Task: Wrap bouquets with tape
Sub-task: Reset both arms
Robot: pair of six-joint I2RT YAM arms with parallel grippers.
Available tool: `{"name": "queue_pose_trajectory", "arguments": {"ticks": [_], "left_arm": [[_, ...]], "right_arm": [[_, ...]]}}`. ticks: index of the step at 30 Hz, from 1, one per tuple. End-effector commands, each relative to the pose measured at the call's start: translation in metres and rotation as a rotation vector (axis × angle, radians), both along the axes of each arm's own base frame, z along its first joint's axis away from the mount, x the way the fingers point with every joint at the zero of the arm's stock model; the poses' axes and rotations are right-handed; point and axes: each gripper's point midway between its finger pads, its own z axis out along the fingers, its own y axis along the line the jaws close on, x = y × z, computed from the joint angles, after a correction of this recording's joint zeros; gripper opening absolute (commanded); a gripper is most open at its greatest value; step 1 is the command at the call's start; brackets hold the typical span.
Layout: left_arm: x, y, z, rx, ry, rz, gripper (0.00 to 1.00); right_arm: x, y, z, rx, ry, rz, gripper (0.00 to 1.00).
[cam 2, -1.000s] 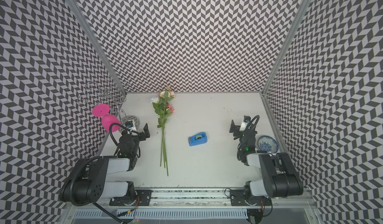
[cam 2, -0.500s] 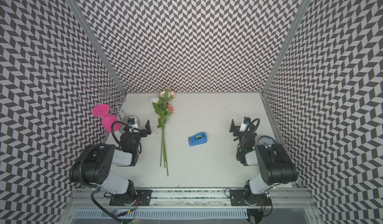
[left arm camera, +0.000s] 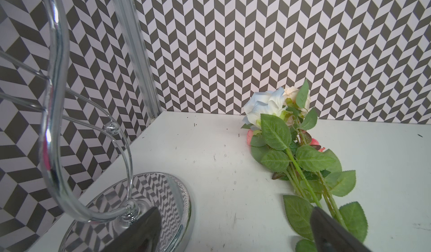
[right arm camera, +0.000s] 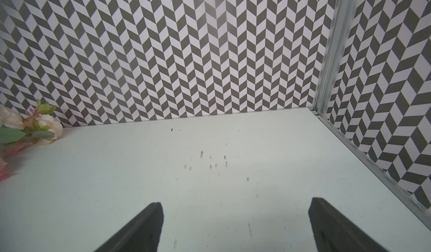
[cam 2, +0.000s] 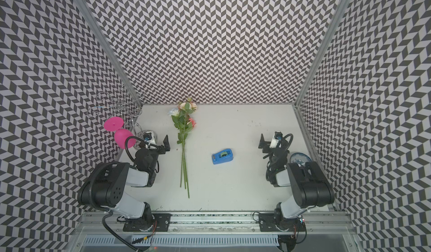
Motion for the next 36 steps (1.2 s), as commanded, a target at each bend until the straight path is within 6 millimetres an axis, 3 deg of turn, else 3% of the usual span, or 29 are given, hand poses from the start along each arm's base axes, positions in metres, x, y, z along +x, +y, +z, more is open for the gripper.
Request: {"name": "queue_pose_trajectory", "arguments": {"ticks": [1, 3, 4, 5, 7, 11, 15, 19, 22, 25, 30, 36], "left_arm": [[0.001, -0.002, 0.009, 0.014, -0.032, -0.009, 1.0], [0.001, -0.002, 0.009, 0.014, -0.031, -0.008, 1.0], [0.001, -0.002, 0.009, 0.014, -0.032, -0.008, 1.0], [0.001, -0.002, 0.009, 0.013, -0.031, -0.008, 0.99], [0.001, -0.002, 0.009, 0.014, -0.031, -0.008, 1.0], [0.001, -0.002, 0.009, 0.014, -0.031, -0.007, 1.0], [0.001, -0.002, 0.01, 0.014, -0.033, -0.007, 1.0], [0.001, -0.002, 0.009, 0.015, -0.03, -0.007, 1.0], [0.001, -0.001, 0.009, 0.015, -0.03, -0.004, 1.0], [0.001, -0.002, 0.009, 0.015, -0.03, -0.006, 1.0], [0.001, -0.002, 0.009, 0.015, -0.031, -0.005, 1.0], [0.003, -0.002, 0.008, 0.015, -0.022, -0.008, 0.99]], "right_arm": [[0.0, -0.004, 0.015, -0.003, -0.06, -0.016, 0.99], [-0.002, -0.004, 0.017, -0.003, -0.068, -0.015, 0.99], [-0.005, -0.004, 0.028, -0.001, -0.116, -0.015, 0.99], [-0.015, -0.002, 0.03, -0.007, -0.115, 0.0, 1.0], [-0.025, 0.008, 0.045, -0.033, -0.127, 0.06, 1.0], [-0.029, 0.02, 0.057, -0.059, -0.123, 0.134, 1.0], [-0.01, 0.013, 0.043, -0.04, -0.07, 0.088, 1.0], [0.007, 0.019, 0.01, -0.056, -0.008, 0.122, 0.99], [-0.001, 0.007, 0.019, -0.008, -0.093, 0.076, 0.99], [0.008, 0.009, 0.006, -0.024, 0.01, 0.086, 0.99], [0.0, 0.008, 0.017, -0.016, -0.078, 0.08, 0.99], [0.002, 0.008, 0.014, -0.018, -0.06, 0.083, 0.99]]}}
